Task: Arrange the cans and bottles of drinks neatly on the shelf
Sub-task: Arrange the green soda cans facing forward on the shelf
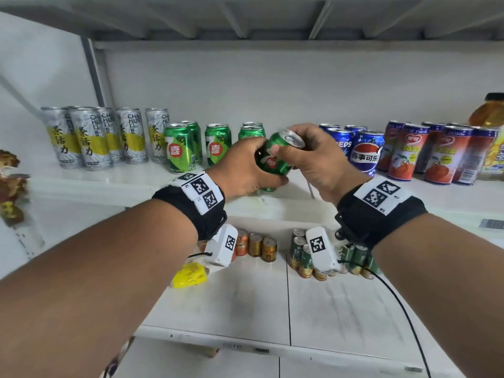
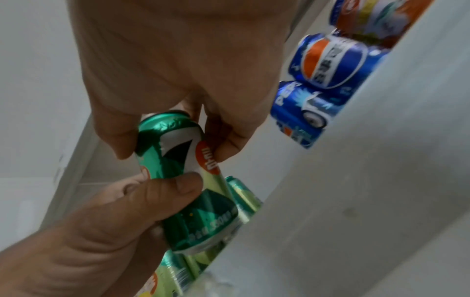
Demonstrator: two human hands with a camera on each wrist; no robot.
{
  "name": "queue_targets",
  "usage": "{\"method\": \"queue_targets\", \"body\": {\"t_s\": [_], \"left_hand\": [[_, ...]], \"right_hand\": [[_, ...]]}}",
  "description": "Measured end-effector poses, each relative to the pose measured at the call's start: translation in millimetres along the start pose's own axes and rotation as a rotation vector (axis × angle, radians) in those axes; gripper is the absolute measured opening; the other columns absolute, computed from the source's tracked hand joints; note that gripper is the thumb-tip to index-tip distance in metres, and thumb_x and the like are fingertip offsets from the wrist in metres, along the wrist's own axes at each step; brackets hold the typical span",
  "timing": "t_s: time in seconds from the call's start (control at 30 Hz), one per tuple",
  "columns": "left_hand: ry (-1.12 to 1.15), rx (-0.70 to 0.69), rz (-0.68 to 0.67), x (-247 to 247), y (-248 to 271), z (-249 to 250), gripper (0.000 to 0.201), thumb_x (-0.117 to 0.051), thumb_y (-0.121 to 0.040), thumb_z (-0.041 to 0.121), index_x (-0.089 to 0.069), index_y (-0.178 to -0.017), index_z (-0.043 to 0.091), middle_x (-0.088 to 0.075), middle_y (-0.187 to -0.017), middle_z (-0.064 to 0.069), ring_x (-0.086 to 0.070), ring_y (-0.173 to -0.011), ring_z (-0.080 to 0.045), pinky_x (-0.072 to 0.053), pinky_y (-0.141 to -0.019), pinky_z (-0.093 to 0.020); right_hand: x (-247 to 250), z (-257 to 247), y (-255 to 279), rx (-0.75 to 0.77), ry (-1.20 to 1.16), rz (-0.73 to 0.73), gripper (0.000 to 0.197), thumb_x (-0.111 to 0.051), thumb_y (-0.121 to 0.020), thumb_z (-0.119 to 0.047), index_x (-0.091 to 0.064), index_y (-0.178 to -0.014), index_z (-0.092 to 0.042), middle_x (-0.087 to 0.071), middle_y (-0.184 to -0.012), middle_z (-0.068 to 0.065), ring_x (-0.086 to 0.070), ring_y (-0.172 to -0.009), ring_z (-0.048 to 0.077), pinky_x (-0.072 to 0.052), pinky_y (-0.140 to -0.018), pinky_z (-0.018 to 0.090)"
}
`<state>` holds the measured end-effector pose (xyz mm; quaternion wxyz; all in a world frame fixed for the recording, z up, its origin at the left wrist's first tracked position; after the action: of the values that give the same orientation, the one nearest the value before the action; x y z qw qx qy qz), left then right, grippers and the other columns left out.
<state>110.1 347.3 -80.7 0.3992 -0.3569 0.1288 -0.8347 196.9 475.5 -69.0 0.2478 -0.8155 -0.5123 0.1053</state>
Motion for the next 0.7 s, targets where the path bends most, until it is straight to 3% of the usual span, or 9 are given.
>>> {"method": "queue_targets", "body": {"t_s": [0.13, 0.27, 0.37, 0.5, 0.6, 0.7], "left_hand": [[-0.112, -0.012, -0.027, 44, 3, 6, 0.065, -0.099, -0.064, 0.032, -0.064, -0.119, 0.029, -0.076, -0.107, 0.013, -0.073, -0.098, -0.001, -0.059, -0.085, -0.022], [-0.207, 0.05, -0.039, 87, -3, -6, 0.066, -0.1, -0.067, 0.027, -0.064, -0.121, 0.015, -0.075, -0.112, 0.002, -0.073, -0.105, -0.017, -0.062, -0.093, -0.039], [-0.219, 0.048, 0.005, 110, -8, -16, 0.074, -0.101, -0.065, 0.024, -0.057, -0.124, 0.015, -0.071, -0.111, -0.001, -0.07, -0.102, -0.019, -0.061, -0.083, -0.034], [-0.312, 0.045, 0.0, 123, -21, -30, 0.078, -0.1, -0.066, 0.024, -0.053, -0.127, 0.022, -0.067, -0.114, 0.005, -0.068, -0.106, -0.013, -0.057, -0.086, -0.03], [-0.368, 0.092, -0.058, 126, -32, -40, 0.07, -0.098, -0.068, 0.024, -0.064, -0.129, 0.025, -0.066, -0.112, 0.013, -0.069, -0.106, -0.012, -0.058, -0.091, -0.029], [-0.506, 0.118, -0.127, 128, -41, -42, 0.063, -0.095, -0.072, 0.031, -0.068, -0.127, 0.022, -0.064, -0.109, 0.01, -0.067, -0.098, -0.015, -0.058, -0.084, -0.029]], "right_hand": [[-43, -17, -17, 0.037, 0.096, 0.007, 0.043, -0.094, -0.077, -0.025, -0.069, -0.109, -0.009, -0.075, -0.094, 0.004, -0.07, -0.082, 0.011, -0.058, -0.071, 0.026], [-83, -25, -39, 0.033, 0.204, 0.024, 0.052, -0.097, -0.071, -0.038, -0.067, -0.105, -0.012, -0.071, -0.082, -0.005, -0.066, -0.071, 0.007, -0.057, -0.065, 0.025], [-101, -27, -54, -0.006, 0.305, 0.046, 0.059, -0.095, -0.069, -0.049, -0.065, -0.106, -0.015, -0.074, -0.09, 0.004, -0.07, -0.076, 0.018, -0.059, -0.068, 0.036], [-112, -35, -72, 0.025, 0.456, 0.064, 0.047, -0.086, -0.078, -0.057, -0.069, -0.096, -0.017, -0.074, -0.079, -0.002, -0.07, -0.064, 0.013, -0.055, -0.058, 0.029], [-113, -42, -83, 0.067, 0.641, 0.103, 0.029, -0.076, -0.087, -0.049, -0.073, -0.09, -0.021, -0.071, -0.084, -0.005, -0.067, -0.079, 0.013, -0.051, -0.068, 0.028], [-107, -45, -91, 0.087, 0.797, 0.125, 0.017, -0.068, -0.091, -0.029, -0.075, -0.102, -0.017, -0.073, -0.102, -0.001, -0.067, -0.1, 0.021, -0.056, -0.087, 0.033]]}}
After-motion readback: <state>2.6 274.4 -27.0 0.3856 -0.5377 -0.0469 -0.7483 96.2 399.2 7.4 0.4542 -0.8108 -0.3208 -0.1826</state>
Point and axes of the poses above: each hand's wrist, its own y-axis away from the middle knuckle, its own x-axis out of the back of the hand, z = x × y, the point moved 8 cm from there along -y, towards the middle knuckle
